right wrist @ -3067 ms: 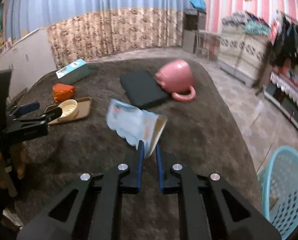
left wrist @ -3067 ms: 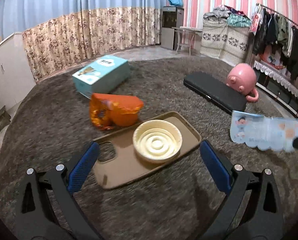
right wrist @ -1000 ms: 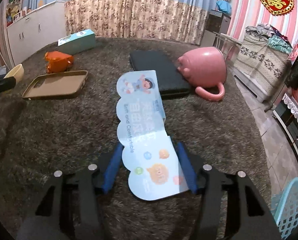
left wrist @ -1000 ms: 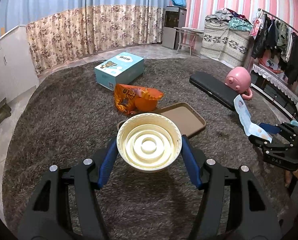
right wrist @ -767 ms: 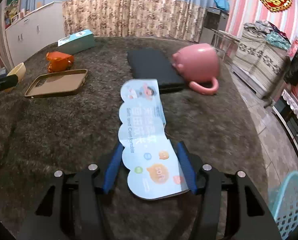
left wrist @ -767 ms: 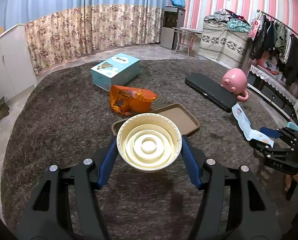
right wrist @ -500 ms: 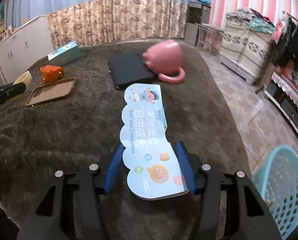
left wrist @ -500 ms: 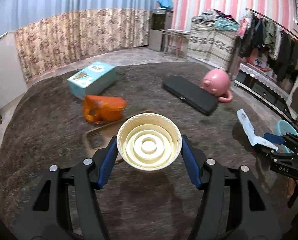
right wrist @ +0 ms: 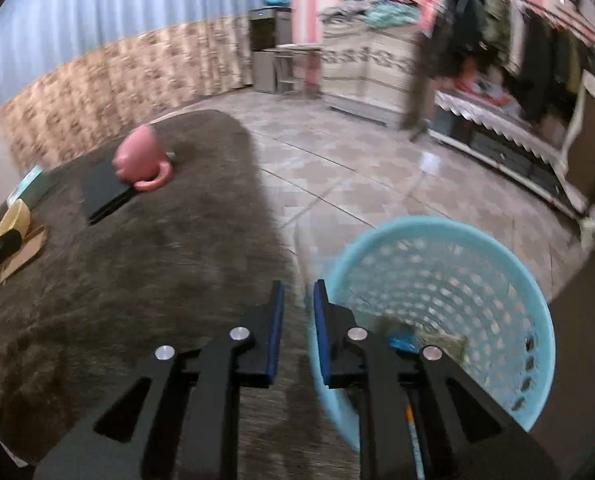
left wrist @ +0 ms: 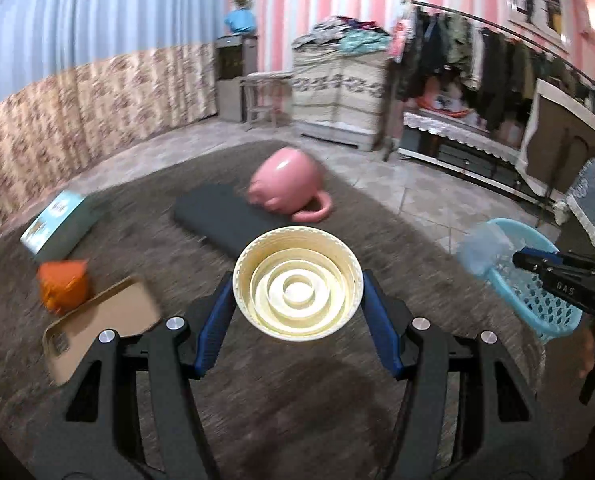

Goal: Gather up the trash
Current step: 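Carry the leaflet and cream dish over the blue basket with both tools, then open the right tool to drop the leaflet while the left tool drops the dish into the basket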

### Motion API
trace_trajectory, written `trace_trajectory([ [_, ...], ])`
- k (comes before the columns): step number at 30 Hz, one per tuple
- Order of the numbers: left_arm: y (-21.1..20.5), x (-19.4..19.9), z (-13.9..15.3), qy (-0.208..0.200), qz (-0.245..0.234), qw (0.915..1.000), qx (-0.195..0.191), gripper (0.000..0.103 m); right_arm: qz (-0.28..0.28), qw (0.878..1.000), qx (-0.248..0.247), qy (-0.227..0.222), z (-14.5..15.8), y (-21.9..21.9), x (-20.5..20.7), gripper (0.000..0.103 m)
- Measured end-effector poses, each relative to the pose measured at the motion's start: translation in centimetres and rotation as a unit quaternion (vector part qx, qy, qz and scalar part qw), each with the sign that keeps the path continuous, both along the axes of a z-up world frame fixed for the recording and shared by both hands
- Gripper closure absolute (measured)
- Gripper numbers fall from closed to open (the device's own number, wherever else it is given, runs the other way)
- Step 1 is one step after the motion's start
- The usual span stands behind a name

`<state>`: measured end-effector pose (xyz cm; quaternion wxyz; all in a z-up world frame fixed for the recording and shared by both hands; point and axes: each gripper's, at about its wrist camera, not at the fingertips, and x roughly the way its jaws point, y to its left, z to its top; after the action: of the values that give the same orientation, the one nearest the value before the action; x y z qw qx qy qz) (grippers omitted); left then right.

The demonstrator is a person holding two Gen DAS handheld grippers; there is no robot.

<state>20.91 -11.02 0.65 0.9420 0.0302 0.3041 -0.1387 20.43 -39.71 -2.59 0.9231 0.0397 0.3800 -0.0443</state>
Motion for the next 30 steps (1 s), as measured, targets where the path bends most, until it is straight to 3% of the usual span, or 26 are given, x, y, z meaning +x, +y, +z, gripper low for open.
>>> trace_trajectory([
  [7, -3.8, 0.3, -0.9, 0.010, -0.031, 0.9995, -0.004, 0.042, -0.042, 0.999, 0.001, 0.015, -1.2, -4.1, -1.0, 0.088],
  [10, -5.0, 0.2, -1.1, 0.010, -0.041, 0.9991, 0.001, 0.042, -0.065, 0.998, -0.005, 0.009, -0.8, -5.4, -1.7, 0.083],
  [11, -5.4, 0.3, -1.2, 0.011, -0.044, 0.9990, 0.003, 0.042, -0.072, 0.997, -0.006, 0.007, -0.7, -5.7, -2.0, 0.072],
  [12, -5.8, 0.4, -1.1, 0.011, -0.048, 0.9988, 0.003, 0.042, -0.088, 0.996, -0.012, 0.002, -0.5, -6.2, -2.3, 0.051],
  [14, -7.1, 0.5, -0.9, 0.008, -0.058, 0.9983, 0.004, 0.042, -0.105, 0.994, -0.017, -0.012, 0.0, -6.8, -2.7, 0.038],
  [20, -12.6, 0.3, -0.2, -0.006, -0.108, 0.9941, 0.004, 0.042, -0.136, 0.990, -0.034, -0.030, 1.1, -8.2, -3.8, 0.028],
  [24, -16.3, 0.1, -0.3, -0.014, -0.138, 0.9904, 0.006, 0.042, -0.185, 0.981, -0.051, -0.039, 1.8, -10.3, -5.0, 0.019],
  [30, -22.7, -0.5, -1.0, -0.019, -0.187, 0.9821, 0.014, 0.042, -0.259, 0.964, -0.009, -0.058, 1.8, -14.8, -7.7, 0.019],
])
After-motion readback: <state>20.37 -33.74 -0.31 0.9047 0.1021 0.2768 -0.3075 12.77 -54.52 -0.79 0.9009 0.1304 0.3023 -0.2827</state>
